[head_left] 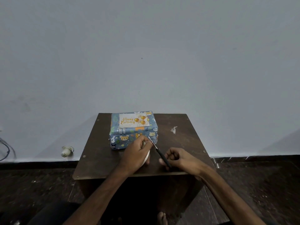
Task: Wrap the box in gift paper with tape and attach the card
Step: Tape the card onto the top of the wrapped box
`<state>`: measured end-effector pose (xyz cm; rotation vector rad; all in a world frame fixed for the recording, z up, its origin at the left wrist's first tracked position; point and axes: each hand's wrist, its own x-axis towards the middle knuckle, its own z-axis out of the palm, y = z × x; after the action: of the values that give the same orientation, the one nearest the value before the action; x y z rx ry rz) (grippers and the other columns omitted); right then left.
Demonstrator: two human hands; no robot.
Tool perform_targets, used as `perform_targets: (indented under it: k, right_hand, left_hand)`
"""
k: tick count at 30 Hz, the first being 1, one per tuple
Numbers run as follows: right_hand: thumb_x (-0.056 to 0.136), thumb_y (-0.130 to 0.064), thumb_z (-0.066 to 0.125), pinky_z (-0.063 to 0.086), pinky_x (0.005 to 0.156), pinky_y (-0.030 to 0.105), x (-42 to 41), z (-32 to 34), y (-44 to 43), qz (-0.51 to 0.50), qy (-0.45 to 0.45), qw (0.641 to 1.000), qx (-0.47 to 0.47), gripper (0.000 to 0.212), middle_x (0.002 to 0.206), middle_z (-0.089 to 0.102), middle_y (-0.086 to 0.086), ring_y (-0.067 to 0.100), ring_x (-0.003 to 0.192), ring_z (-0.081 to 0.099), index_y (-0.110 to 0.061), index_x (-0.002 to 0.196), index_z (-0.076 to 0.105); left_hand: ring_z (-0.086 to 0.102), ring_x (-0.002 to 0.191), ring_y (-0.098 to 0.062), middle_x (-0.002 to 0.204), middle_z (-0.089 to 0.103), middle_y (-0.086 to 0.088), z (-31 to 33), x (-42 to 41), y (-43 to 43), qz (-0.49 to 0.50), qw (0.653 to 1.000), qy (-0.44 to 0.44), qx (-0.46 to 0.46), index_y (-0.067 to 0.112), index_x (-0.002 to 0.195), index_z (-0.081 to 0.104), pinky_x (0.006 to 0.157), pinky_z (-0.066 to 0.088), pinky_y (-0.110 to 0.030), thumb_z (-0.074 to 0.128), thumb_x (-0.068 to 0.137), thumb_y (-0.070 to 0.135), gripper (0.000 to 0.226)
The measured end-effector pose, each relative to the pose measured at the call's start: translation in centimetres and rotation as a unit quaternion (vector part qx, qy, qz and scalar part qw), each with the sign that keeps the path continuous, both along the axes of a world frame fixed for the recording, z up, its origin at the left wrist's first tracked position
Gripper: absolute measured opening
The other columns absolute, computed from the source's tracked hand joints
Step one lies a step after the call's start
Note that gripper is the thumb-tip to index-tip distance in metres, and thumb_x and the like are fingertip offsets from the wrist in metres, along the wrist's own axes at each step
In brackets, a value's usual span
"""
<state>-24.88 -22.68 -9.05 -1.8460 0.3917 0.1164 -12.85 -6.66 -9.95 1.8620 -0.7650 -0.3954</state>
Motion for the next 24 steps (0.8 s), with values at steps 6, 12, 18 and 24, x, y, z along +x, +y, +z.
perform_targets:
  k: [6, 12, 18, 24]
  right_hand:
    - [0.076, -0.035, 0.083, 0.039, 0.050, 0.016, 0.38, 0.06, 0.17, -0.010, -0.021, 1.000, 0.001, 0.035, 0.070, 0.068, 0.008, 0.006, 0.051, 0.053, -0.010, 0.087, 0.061]
    - [0.063, -0.048, 0.087, 0.035, 0.047, 0.020, 0.68, -0.48, -0.25, -0.017, -0.037, 0.999, -0.011, 0.047, 0.067, 0.062, 0.012, 0.008, 0.049, 0.048, -0.012, 0.080, 0.063]
    - [0.078, -0.031, 0.084, 0.039, 0.050, 0.020, 0.51, -0.33, -0.31, 0.010, -0.029, 1.000, -0.006, 0.032, 0.064, 0.065, 0.006, 0.009, 0.052, 0.053, -0.010, 0.080, 0.061]
    - [0.076, -0.057, 0.074, 0.045, 0.071, 0.030, 0.46, 0.28, 0.11, 0.046, 0.017, 0.995, -0.088, 0.041, 0.072, 0.066, -0.007, 0.009, 0.071, 0.059, -0.020, 0.084, 0.059]
  left_hand:
    - [0.055, 0.050, -0.018, 0.049, 0.059, -0.005, 0.18, 0.40, 0.19, -0.006, 1.000, 0.001, 0.007, 0.011, 0.088, 0.054, 0.073, 0.049, -0.052, 0.048, 0.102, 0.028, 0.023]
    - [0.055, 0.051, -0.019, 0.049, 0.059, -0.005, 0.37, 0.53, 0.35, -0.007, 1.000, 0.001, 0.013, 0.010, 0.088, 0.053, 0.075, 0.050, -0.054, 0.047, 0.103, 0.028, 0.025]
    - [0.056, 0.052, -0.020, 0.050, 0.060, -0.005, 0.46, 0.58, 0.31, -0.026, 0.999, 0.010, 0.016, 0.011, 0.091, 0.054, 0.074, 0.050, -0.054, 0.047, 0.103, 0.031, 0.024]
    - [0.055, 0.050, -0.014, 0.050, 0.060, -0.003, 0.70, 0.43, 0.38, -0.036, 0.999, 0.003, 0.037, 0.009, 0.091, 0.055, 0.075, 0.048, -0.048, 0.048, 0.103, 0.031, 0.026]
